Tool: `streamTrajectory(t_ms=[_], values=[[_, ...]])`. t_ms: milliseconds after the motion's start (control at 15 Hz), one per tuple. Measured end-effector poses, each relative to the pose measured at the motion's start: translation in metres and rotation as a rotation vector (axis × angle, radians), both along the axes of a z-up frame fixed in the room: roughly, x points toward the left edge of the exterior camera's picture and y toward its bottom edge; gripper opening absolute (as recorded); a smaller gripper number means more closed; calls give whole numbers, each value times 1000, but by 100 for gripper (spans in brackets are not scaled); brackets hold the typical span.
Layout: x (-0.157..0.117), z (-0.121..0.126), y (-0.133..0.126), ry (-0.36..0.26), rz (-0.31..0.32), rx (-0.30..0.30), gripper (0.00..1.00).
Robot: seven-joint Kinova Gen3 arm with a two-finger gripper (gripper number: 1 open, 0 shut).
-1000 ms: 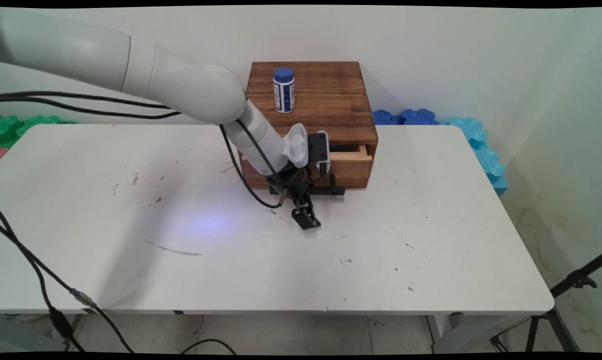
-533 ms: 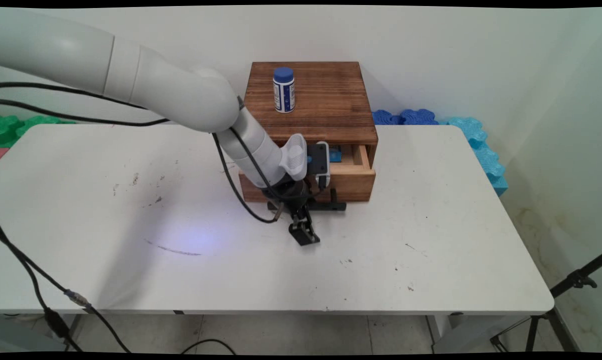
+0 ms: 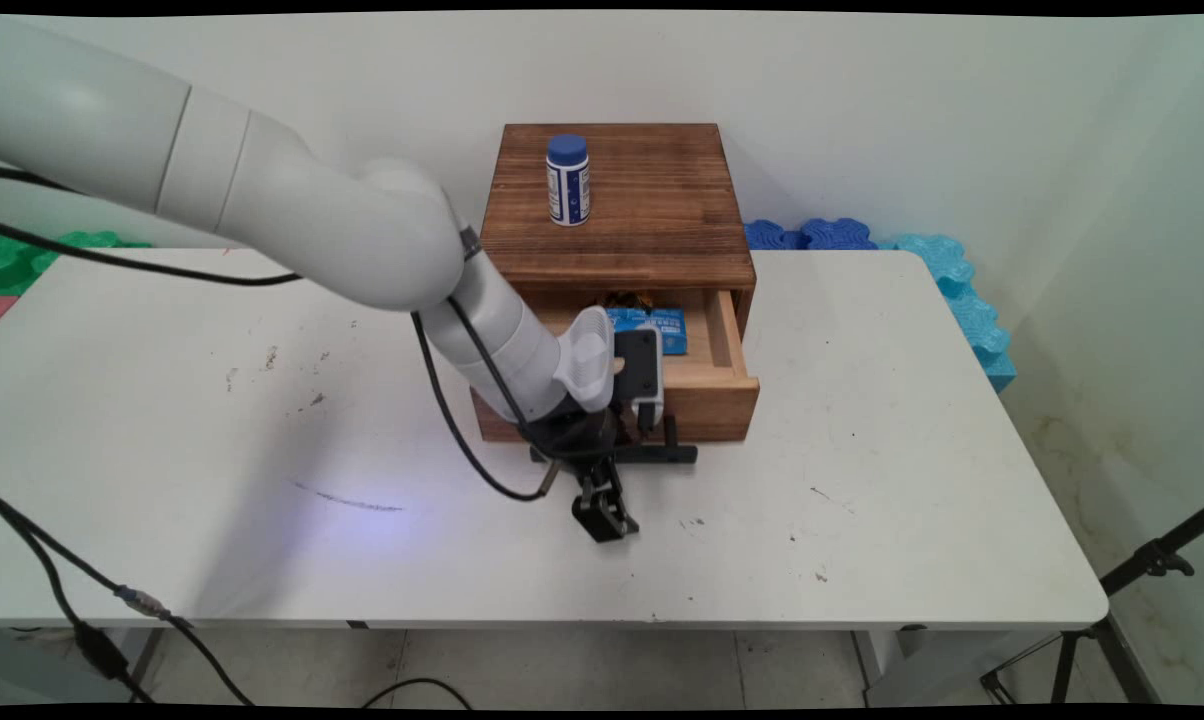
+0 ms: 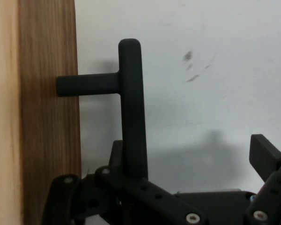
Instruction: Open the drawer
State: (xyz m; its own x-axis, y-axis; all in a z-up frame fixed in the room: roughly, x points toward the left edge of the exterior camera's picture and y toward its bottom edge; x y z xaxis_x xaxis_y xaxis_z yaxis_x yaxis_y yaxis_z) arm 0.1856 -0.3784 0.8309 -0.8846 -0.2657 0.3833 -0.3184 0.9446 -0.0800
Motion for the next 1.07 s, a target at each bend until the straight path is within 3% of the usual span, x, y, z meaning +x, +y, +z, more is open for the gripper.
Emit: streamTrajectory(t_ms=[1067], values=[[-39,0,92,-13,-11,-18,100]])
